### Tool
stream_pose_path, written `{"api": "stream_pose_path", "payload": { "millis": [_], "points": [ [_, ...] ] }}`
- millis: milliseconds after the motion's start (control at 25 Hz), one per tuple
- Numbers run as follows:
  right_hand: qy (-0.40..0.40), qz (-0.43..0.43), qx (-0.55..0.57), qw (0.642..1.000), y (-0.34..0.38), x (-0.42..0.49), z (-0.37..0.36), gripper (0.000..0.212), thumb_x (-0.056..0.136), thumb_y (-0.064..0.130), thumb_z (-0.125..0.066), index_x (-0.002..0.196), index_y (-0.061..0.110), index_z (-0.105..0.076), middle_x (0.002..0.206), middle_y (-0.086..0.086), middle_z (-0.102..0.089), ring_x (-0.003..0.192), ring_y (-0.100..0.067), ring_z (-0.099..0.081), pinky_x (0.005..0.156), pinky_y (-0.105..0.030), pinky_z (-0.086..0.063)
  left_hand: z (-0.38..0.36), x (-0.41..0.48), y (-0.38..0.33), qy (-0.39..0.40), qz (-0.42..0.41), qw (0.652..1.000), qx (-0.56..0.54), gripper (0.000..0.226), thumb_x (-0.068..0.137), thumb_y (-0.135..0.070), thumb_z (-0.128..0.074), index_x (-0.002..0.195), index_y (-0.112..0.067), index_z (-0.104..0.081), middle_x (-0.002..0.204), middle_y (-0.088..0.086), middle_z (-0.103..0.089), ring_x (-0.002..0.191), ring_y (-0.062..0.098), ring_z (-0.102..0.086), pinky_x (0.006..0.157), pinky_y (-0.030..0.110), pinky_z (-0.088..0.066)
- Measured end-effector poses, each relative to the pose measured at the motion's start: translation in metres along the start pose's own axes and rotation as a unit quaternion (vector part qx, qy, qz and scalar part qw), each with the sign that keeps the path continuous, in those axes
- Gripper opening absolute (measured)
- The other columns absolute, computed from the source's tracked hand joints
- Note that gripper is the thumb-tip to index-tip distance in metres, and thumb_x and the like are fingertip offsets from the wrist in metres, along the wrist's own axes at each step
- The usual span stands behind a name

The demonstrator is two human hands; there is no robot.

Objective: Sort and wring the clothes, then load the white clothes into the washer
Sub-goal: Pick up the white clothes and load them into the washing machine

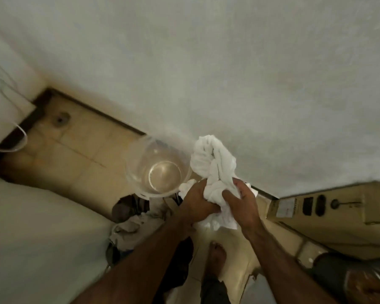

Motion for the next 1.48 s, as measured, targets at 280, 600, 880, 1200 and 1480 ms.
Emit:
{"api": "stream_pose_path", "payload": {
  "millis": [280, 600, 880, 1200, 1480],
  "points": [
    [0.014, 0.117, 0.027, 0.993, 0.171, -0.094, -0.038, 0.081, 0.069, 0.051, -0.063, 0.139, 0.011, -0.055, 0.136, -0.006, -0.061, 0.126, -0.023, -0.057, 0.112, -0.043, -0.044, 0.106, -0.115, -0.130, -0.071, -0.104, 0.991, 0.033, 0.055, 0.072, 0.004, -0.079, 0.117, -0.021, -0.058, 0.101, -0.016, -0.062, 0.099, 0.006, -0.062, 0.073, 0.005, -0.047],
    [0.062, 0.242, 0.056, 0.967, 0.329, -0.167, -0.096, 0.030, 0.090, 0.013, -0.068, 0.115, 0.026, -0.060, 0.098, 0.021, -0.061, 0.099, -0.011, -0.060, 0.093, -0.027, -0.046, 0.234, -0.222, -0.218, -0.230, -0.200, 0.951, 0.060, 0.067, 0.057, -0.010, -0.083, 0.121, -0.018, -0.066, 0.114, -0.003, -0.072, 0.101, 0.013, -0.068, 0.085, 0.023, -0.055],
    [0.157, 0.321, 0.038, 0.933, 0.429, -0.215, -0.166, 0.046, 0.084, 0.031, -0.069, 0.128, 0.021, -0.062, 0.118, 0.010, -0.065, 0.116, -0.017, -0.062, 0.100, -0.030, -0.049, 0.319, -0.319, -0.262, -0.361, -0.207, 0.908, 0.054, 0.059, 0.065, -0.003, -0.079, 0.120, -0.018, -0.064, 0.111, -0.005, -0.069, 0.098, 0.014, -0.065, 0.078, 0.014, -0.053],
    [0.277, 0.413, 0.041, 0.866, 0.532, -0.299, -0.247, 0.063, 0.076, 0.045, -0.065, 0.135, 0.023, -0.060, 0.128, 0.007, -0.063, 0.116, -0.017, -0.061, 0.104, -0.041, -0.051, 0.395, -0.452, -0.291, -0.526, -0.214, 0.823, 0.022, 0.057, 0.066, 0.002, -0.076, 0.116, -0.022, -0.066, 0.109, -0.002, -0.071, 0.100, 0.017, -0.068, 0.086, 0.032, -0.057],
    [0.391, 0.430, 0.042, 0.813, 0.552, -0.393, -0.330, 0.078, 0.064, 0.060, -0.061, 0.136, 0.029, -0.058, 0.128, 0.009, -0.064, 0.115, -0.016, -0.062, 0.103, -0.043, -0.053, 0.435, -0.564, -0.256, -0.644, -0.180, 0.743, 0.024, 0.062, 0.063, -0.012, -0.080, 0.124, -0.017, -0.065, 0.115, 0.002, -0.072, 0.103, 0.020, -0.068, 0.090, 0.037, -0.059]
  ]
}}
Point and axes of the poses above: each hand's wrist, its own x-axis towards the middle knuckle, its own z-axis out of the back of the hand, y = z × x, the point moved 10 cm from there along x, towards the middle knuckle
